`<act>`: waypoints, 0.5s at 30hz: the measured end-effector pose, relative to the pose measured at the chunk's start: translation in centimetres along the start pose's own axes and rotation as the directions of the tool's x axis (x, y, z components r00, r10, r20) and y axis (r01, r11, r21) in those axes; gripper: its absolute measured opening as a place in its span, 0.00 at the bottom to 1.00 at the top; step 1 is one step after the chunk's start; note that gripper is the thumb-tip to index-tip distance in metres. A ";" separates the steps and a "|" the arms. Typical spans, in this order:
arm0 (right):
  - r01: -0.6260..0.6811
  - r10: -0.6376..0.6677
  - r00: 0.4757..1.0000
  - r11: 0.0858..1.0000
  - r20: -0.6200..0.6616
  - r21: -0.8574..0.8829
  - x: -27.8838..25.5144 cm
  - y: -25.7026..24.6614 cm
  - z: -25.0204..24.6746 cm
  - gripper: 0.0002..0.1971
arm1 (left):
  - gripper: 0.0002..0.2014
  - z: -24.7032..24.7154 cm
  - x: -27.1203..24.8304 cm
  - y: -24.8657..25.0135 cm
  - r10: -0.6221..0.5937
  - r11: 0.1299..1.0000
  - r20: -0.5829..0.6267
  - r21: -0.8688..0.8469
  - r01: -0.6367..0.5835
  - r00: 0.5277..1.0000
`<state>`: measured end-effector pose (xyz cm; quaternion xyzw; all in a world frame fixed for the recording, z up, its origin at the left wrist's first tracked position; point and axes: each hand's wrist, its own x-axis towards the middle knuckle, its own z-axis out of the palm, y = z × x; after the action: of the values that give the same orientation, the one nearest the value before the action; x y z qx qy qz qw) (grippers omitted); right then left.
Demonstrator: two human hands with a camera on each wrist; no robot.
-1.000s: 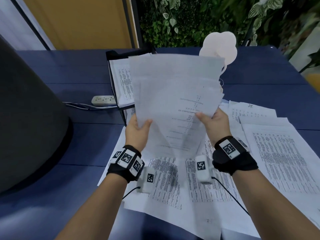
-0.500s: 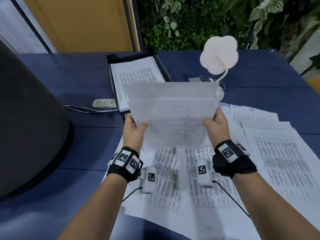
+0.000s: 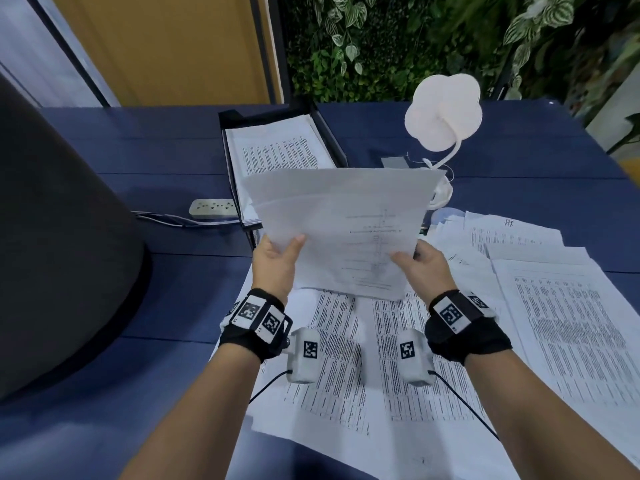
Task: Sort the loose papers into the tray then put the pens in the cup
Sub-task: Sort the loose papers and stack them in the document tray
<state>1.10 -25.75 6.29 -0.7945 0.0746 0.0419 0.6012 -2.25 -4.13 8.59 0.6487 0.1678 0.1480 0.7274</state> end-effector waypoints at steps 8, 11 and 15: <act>-0.106 0.136 0.990 0.872 -0.029 0.477 -0.7 0.3 -1.3 0.09 | 0.26 -2.2 1.5 -0.8 -0.178 0.965 -0.002 -0.196 0.174 0.984; -0.164 0.187 0.982 0.723 0.039 0.671 -0.9 -0.5 -0.9 0.21 | 0.21 -2.2 0.6 -1.5 -0.215 0.947 0.115 -0.217 0.236 0.970; -0.128 0.183 0.983 0.758 -0.020 0.640 -0.8 -1.1 -1.1 0.15 | 0.18 -2.8 0.3 -2.8 -0.241 0.958 0.010 -0.157 0.239 0.970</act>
<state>0.43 -26.42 7.79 -0.5363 0.1745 0.0315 0.8252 -3.23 -1.78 5.47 0.5635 0.2364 0.0743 0.7881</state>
